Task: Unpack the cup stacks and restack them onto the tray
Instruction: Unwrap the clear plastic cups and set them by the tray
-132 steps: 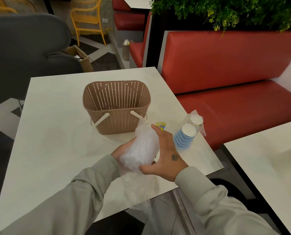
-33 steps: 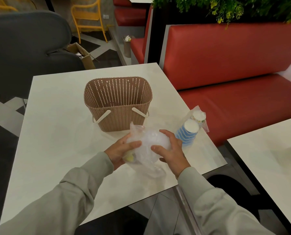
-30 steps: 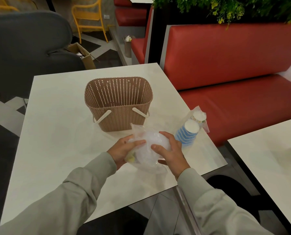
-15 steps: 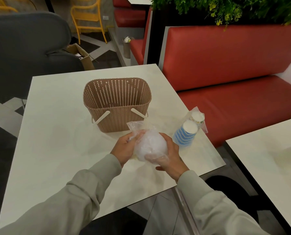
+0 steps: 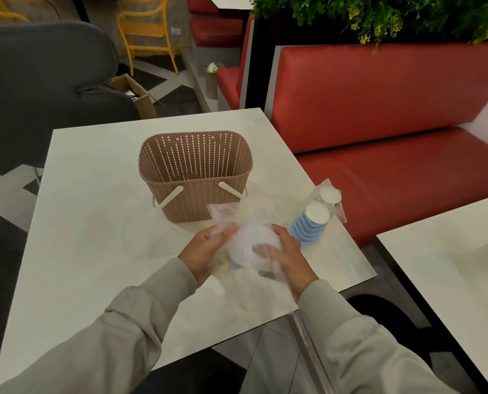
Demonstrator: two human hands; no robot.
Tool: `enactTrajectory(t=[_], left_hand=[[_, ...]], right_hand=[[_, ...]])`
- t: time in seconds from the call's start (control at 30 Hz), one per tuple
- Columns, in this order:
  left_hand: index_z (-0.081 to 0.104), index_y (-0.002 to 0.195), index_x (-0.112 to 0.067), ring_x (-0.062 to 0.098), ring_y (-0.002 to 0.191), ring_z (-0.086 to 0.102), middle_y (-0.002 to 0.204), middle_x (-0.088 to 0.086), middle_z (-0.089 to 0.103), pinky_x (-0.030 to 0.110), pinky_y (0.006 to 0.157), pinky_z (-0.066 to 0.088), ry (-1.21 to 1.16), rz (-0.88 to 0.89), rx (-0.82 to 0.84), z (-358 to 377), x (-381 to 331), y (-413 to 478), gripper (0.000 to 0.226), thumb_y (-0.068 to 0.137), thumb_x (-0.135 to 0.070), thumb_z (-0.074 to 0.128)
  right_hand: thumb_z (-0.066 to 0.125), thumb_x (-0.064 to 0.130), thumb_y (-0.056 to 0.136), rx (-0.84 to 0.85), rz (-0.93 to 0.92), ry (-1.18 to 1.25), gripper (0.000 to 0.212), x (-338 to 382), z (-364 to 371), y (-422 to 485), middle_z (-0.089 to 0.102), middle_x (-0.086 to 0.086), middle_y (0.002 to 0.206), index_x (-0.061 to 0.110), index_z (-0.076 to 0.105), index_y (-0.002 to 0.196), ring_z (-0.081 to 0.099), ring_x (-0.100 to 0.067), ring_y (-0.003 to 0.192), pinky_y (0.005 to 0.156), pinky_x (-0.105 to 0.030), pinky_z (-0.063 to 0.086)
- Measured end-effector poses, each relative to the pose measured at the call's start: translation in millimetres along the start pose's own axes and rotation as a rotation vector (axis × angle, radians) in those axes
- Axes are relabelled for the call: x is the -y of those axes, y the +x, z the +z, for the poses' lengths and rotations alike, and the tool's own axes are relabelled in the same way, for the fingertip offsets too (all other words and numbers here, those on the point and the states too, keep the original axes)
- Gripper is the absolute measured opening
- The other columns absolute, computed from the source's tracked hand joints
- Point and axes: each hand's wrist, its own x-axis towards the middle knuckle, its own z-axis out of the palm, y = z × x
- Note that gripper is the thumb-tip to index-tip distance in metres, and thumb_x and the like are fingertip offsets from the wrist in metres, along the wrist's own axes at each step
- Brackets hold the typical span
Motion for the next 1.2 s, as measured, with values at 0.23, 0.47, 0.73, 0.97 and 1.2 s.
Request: enactTrajectory(t=[0.23,0.47,0.73,0.97,1.2], left_hand=[[0.074,0.102,-0.007,0.022,0.087,0.074,0.101,0.011,0.076,0.031,0.067,0.06,-0.003,0.005,-0.018,2,-3,-1,0.029,0.078,-0.023,0.071],[0.066,0.117,0.001,0.03,0.089,0.064,0.106,0.015,0.066,0.039,0.064,0.06,-0.172,-0.038,-0.047,-9,-2,1,0.039,0.083,-0.02,0.07],[0.062,0.096,-0.007,0.025,0.083,0.073,0.097,0.005,0.073,0.045,0.064,0.062,0.032,0.011,-0.158,-43,-1,8,0.033,0.065,0.002,0.069],[0.058,0.083,-0.011,0.018,0.056,0.05,0.075,0.009,0.054,0.023,0.048,0.042,0.367,0.029,-0.174,-32,-7,13,0.018,0.067,-0.003,0.058],[0.071,0.094,-0.024,0.011,0.108,0.06,0.108,-0.005,0.07,0.034,0.098,0.043,0.742,0.058,0.069,-12,-3,14,0.06,0.055,-0.07,0.072]], right_hand=[[0.081,0.055,0.045,-0.012,0.086,0.071,0.075,-1,1,1,0.035,0.007,0.129,0.048,0.056,0.115,0.056,-0.022,0.119,0.087,-0.045,0.06],[0.078,0.047,0.056,-0.019,0.072,0.182,0.064,-1,-1,0,0.046,-0.002,0.14,0.048,0.059,0.117,0.059,-0.021,0.118,0.082,-0.046,0.062],[0.08,0.04,0.05,0.025,0.113,0.423,0.077,10,-10,-9,0.056,-0.008,0.136,0.033,0.06,0.124,0.056,-0.032,0.124,0.076,-0.045,0.059],[0.081,0.039,0.05,-0.006,0.103,0.446,0.081,19,-14,-15,0.057,-0.011,0.137,0.032,0.059,0.128,0.055,-0.036,0.124,0.076,-0.046,0.059],[0.079,0.041,0.051,-0.053,0.078,0.438,0.075,15,-31,-31,0.057,-0.008,0.136,0.035,0.06,0.123,0.056,-0.034,0.124,0.081,-0.048,0.06]])
